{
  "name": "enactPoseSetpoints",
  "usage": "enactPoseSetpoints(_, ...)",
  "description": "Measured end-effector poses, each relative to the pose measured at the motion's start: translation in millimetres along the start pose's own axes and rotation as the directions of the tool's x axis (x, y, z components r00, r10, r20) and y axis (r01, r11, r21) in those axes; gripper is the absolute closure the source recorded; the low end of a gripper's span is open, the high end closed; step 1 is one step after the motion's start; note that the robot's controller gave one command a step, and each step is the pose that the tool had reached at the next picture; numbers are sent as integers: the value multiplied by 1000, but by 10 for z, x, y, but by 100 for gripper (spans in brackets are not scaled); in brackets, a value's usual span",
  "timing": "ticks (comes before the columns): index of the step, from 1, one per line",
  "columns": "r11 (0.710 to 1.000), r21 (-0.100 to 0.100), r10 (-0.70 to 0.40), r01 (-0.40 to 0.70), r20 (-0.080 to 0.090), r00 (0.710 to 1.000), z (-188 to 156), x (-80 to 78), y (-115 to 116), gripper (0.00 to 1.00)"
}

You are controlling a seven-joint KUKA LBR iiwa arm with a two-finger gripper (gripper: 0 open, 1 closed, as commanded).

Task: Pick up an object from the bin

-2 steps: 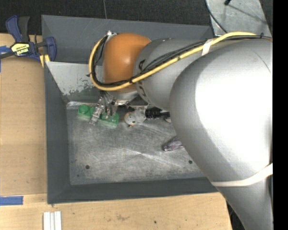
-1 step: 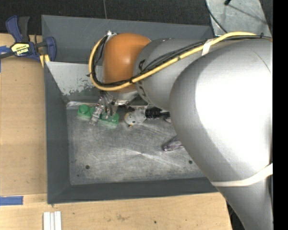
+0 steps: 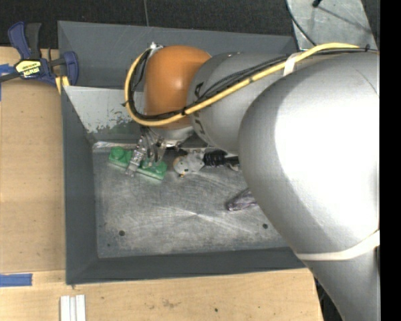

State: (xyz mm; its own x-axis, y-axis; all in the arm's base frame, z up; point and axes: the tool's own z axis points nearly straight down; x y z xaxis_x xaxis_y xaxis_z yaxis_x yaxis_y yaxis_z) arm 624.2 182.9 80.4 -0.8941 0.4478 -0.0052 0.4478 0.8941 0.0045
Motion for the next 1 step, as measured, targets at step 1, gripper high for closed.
enactPoseSetpoints(1, 1000, 7, 0, 0, -8, 1000, -177, 11, -12, 100)
